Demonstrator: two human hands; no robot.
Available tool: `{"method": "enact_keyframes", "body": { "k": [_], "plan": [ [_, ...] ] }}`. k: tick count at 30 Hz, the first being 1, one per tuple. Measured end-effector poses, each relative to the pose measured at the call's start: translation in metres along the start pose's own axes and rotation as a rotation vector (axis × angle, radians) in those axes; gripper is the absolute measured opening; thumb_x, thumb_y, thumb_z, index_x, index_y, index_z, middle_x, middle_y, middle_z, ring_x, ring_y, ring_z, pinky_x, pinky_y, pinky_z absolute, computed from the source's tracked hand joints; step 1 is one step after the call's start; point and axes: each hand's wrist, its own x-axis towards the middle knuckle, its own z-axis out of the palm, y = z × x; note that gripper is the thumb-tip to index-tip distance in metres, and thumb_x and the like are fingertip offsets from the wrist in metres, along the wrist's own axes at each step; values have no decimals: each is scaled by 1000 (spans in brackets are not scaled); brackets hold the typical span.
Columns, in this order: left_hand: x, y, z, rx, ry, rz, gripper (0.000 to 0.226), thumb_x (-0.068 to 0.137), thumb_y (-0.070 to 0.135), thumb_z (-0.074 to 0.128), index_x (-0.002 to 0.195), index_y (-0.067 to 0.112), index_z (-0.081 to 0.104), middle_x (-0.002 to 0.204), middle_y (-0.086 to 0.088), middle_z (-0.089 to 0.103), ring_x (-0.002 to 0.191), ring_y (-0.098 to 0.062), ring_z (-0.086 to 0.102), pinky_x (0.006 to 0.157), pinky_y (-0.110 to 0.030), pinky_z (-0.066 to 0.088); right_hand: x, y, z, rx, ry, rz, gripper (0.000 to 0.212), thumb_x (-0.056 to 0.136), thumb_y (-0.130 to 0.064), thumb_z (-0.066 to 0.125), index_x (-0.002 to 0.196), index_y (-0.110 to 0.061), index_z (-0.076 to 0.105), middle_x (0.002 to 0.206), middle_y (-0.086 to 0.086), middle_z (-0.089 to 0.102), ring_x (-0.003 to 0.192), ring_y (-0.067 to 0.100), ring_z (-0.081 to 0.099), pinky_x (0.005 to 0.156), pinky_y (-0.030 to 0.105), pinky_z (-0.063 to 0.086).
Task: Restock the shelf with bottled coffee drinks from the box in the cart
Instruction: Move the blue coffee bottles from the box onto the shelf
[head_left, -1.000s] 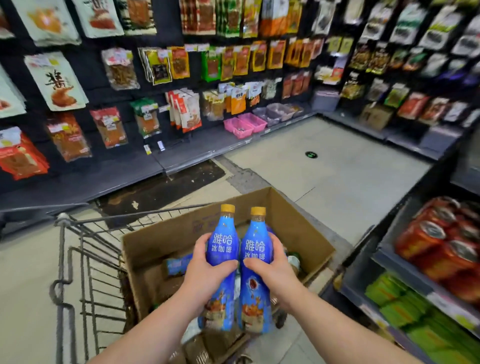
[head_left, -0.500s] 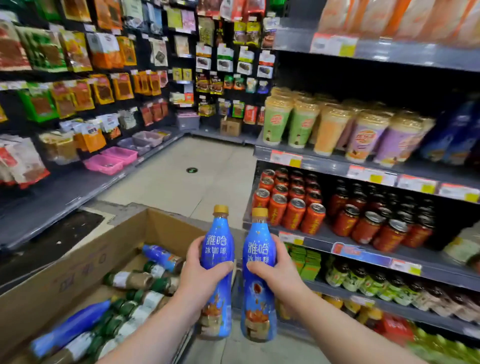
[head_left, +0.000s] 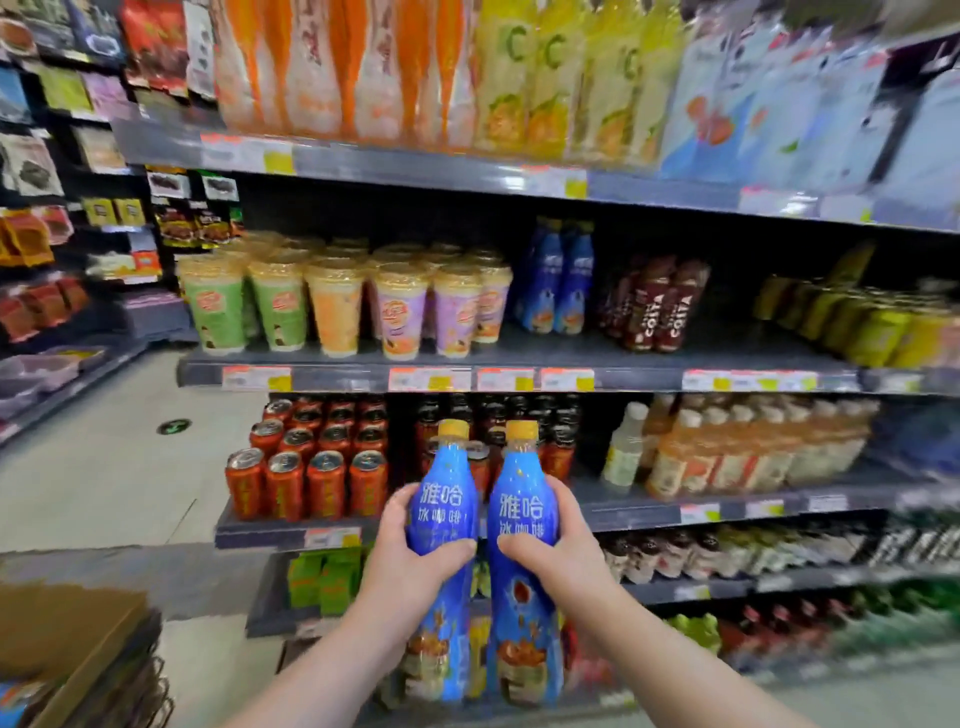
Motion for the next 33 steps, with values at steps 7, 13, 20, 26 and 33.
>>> {"method": "enact_keyframes", "body": {
  "k": [7,13,20,26,33],
  "plan": [
    [22,8,106,-37,-42,29,61,73,1,76,112,35,45,108,2,65,93,-20,66,84,-41,55,23,-1,-106,22,52,-31,61,78,-9,70,121,-38,37,102,-6,63,84,9,65,64,19,54],
    [43,22,144,3,-36,57,61,75,5,75,115,36,42,110,6,63,91,-14,65,74,-29,53,52,-7,-148,-1,78,-72,65,77,-12,72,127,-36,39,107,-5,64,92,12,66,76,30,56],
    [98,39,163,9,-33,92,62,71,9,79,115,36,45,106,3,65,91,-18,67,77,-36,55,104,-25,-171,60,92,-135,55,80,-5,69,119,-33,42,102,-2,65,88,12,66,71,24,56],
    [165,63,175,-51,-91,168,58,67,9,81,101,42,47,104,7,65,83,-10,68,74,-31,53,173,-60,-184,28,137,-210,54,79,-10,70,113,-40,41,100,-8,63,89,10,64,74,26,55],
    [248,91,176,-16,-91,264,58,53,28,74,99,48,46,107,9,64,95,-18,66,88,-45,53,278,-92,-187,-45,264,-360,64,77,-7,72,130,-23,39,97,-13,61,83,2,60,79,23,52]
  ]
}}
